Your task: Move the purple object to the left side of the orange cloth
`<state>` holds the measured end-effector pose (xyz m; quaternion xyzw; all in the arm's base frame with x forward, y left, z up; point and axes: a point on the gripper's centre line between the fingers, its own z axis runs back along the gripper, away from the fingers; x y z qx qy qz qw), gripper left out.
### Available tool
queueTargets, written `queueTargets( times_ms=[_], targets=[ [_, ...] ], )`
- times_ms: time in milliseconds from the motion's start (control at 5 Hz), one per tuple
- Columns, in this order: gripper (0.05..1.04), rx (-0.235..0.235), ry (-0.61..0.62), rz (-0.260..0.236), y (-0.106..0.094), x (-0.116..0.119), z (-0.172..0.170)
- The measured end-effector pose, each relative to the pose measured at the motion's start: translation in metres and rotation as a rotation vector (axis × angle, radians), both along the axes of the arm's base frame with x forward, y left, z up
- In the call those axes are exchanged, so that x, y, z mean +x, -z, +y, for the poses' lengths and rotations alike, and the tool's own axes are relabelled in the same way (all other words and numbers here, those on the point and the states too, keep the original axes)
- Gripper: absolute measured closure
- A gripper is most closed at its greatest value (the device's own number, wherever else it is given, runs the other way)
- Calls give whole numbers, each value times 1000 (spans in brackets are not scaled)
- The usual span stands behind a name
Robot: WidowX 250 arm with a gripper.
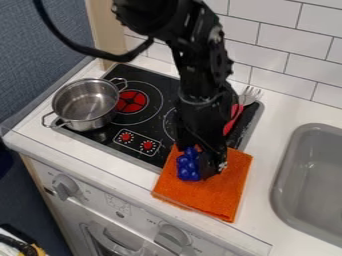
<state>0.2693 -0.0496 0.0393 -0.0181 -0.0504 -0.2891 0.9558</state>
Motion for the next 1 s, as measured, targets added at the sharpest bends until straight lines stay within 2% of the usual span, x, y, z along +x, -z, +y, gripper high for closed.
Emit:
queueTargets(
  times_ms=[200,400,600,800,1000],
  targets=[
    [83,-48,-138,-69,-36,1,20],
    [83,-91,-305,-110,-65,2,45],
    [83,-89,-415,-99,-74,8,59],
    [83,-54,-513,-74,-65,12,67],
    [83,-47,-517,-64,-61,14,68]
  ],
)
